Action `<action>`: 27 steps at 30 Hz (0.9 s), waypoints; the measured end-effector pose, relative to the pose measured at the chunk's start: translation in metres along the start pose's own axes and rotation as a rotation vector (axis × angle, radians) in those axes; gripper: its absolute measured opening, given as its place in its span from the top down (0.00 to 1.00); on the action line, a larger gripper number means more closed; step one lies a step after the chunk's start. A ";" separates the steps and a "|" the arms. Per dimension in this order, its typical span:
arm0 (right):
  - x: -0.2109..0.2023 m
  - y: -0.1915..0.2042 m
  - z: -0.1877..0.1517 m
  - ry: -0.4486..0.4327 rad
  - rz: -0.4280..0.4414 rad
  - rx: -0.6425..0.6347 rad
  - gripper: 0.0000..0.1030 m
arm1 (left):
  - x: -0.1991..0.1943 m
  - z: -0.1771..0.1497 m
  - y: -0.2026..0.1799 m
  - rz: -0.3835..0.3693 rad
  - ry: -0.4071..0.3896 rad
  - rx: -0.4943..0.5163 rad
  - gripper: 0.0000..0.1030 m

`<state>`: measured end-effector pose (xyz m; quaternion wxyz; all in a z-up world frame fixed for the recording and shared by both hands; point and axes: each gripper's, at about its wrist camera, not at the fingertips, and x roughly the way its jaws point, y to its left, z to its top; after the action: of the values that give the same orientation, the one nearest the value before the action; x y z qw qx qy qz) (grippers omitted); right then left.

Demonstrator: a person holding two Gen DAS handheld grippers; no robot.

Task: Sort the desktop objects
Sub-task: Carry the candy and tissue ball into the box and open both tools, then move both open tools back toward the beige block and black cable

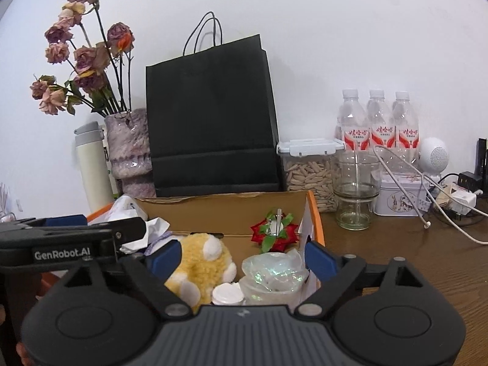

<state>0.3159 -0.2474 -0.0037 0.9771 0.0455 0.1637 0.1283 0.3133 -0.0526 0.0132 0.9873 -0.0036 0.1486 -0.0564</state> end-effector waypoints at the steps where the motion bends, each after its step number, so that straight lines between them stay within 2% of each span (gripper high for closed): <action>1: 0.000 0.000 0.000 0.001 0.001 -0.001 0.13 | 0.000 0.000 0.000 0.000 -0.001 0.001 0.00; 11: -0.007 0.004 -0.001 -0.017 0.004 -0.007 0.07 | -0.015 -0.001 0.003 0.010 -0.053 -0.004 0.00; 17: -0.021 0.013 -0.004 -0.048 0.003 -0.062 0.06 | -0.035 -0.008 0.005 0.028 -0.082 0.009 0.00; 27: -0.048 0.014 -0.015 -0.051 -0.019 -0.102 0.03 | -0.061 -0.022 0.009 0.078 -0.053 0.017 0.00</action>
<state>0.2635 -0.2456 -0.0008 0.9831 -0.0025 0.1326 0.1260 0.2501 -0.0370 0.0096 0.9923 0.0092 0.1219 -0.0190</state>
